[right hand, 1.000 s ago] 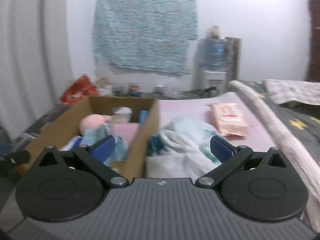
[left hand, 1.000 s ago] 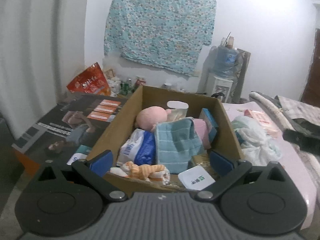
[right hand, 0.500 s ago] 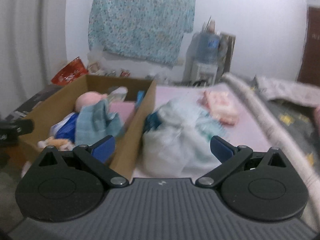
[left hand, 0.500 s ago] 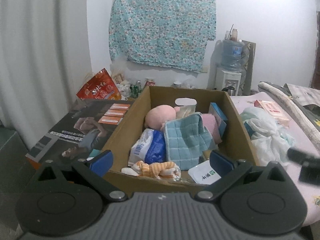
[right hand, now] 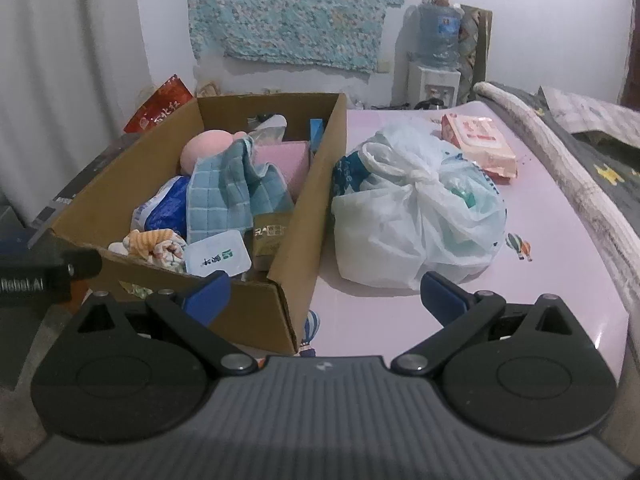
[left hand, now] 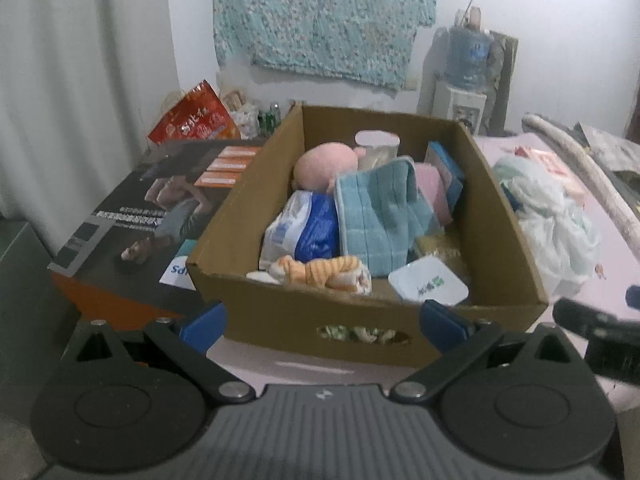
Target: Organize soft objects
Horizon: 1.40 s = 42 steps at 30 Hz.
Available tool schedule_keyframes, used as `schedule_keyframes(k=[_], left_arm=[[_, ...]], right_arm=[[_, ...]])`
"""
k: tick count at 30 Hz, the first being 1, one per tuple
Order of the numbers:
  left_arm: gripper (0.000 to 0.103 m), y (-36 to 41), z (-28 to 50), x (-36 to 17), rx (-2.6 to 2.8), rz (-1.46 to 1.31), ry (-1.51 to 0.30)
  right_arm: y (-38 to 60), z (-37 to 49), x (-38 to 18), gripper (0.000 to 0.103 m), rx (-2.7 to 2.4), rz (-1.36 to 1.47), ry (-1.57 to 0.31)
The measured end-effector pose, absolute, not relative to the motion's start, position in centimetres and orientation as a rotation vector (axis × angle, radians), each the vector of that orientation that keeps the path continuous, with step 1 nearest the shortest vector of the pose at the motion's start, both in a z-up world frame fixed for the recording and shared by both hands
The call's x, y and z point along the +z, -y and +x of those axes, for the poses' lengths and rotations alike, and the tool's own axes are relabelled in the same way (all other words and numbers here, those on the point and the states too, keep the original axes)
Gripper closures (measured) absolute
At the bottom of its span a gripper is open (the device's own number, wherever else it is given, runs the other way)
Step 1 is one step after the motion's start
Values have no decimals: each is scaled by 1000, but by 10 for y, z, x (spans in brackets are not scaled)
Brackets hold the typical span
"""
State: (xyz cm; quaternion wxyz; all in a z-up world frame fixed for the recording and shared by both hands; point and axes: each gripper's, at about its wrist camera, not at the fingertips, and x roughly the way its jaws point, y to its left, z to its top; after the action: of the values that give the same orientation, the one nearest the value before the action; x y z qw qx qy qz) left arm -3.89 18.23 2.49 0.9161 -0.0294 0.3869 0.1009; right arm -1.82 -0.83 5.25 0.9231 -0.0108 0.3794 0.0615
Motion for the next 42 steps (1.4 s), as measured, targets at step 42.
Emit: schedule_keyframes(k=[42], left_arm=[[0, -164, -32, 6, 181, 42, -882]], right_arm=[[4, -10, 35, 1, 93, -26, -861]])
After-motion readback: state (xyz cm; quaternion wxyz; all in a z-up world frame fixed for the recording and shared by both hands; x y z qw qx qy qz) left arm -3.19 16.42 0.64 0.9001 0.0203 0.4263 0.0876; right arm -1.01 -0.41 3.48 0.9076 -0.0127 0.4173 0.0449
